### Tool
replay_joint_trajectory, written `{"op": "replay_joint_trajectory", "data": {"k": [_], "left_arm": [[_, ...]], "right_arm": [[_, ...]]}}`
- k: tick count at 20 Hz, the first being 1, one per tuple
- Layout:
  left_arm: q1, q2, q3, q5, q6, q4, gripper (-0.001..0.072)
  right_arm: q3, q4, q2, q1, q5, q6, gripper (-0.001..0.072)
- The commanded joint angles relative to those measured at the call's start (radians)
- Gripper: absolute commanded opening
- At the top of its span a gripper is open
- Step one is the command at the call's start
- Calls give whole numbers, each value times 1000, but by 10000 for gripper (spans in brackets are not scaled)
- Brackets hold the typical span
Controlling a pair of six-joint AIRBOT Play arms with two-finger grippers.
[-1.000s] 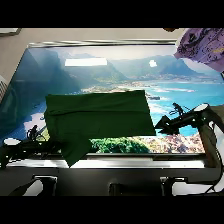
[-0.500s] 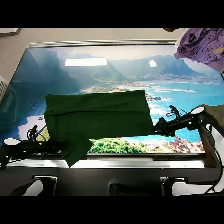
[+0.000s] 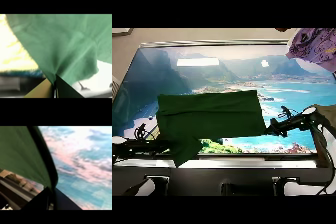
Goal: Fold the clothes and pants, and hang the long-sleeved shirts on hangers.
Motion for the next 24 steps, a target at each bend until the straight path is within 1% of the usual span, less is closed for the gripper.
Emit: {"op": "replay_joint_trajectory", "data": {"k": [1,3,4,5,7,9,10,11,12,13,14,18,22,24], "left_arm": [[43,103,19,-217,-104,138,20],[31,229,19,-273,-200,202,20],[31,299,19,-290,-220,200,19],[31,360,21,-299,-223,198,19],[31,438,39,-296,-232,197,18],[31,425,83,-291,-229,190,18],[31,401,113,-280,-220,189,18],[31,369,144,-266,-212,189,18],[31,325,182,-245,-209,186,18],[31,278,218,-225,-203,177,18],[31,220,256,-206,-180,159,18],[31,-29,408,-161,-140,100,18],[22,-252,602,-159,-116,93,18],[-13,-347,706,-158,-93,93,18]], "right_arm": [[-1,-31,108,1,60,64,30],[-1,-55,216,1,90,119,30],[-1,-62,272,1,118,132,30],[-1,-60,318,1,135,135,30],[0,-98,376,51,113,129,30],[1,-115,361,157,39,102,31],[14,-140,338,219,-12,98,31],[42,-204,315,264,-61,134,31],[77,-272,296,293,-120,194,31],[112,-291,280,299,-166,216,31],[154,-290,259,299,-193,217,31],[299,-300,136,299,-191,237,31],[420,-286,18,299,-195,247,31],[470,-272,-29,299,-194,246,31]]}}
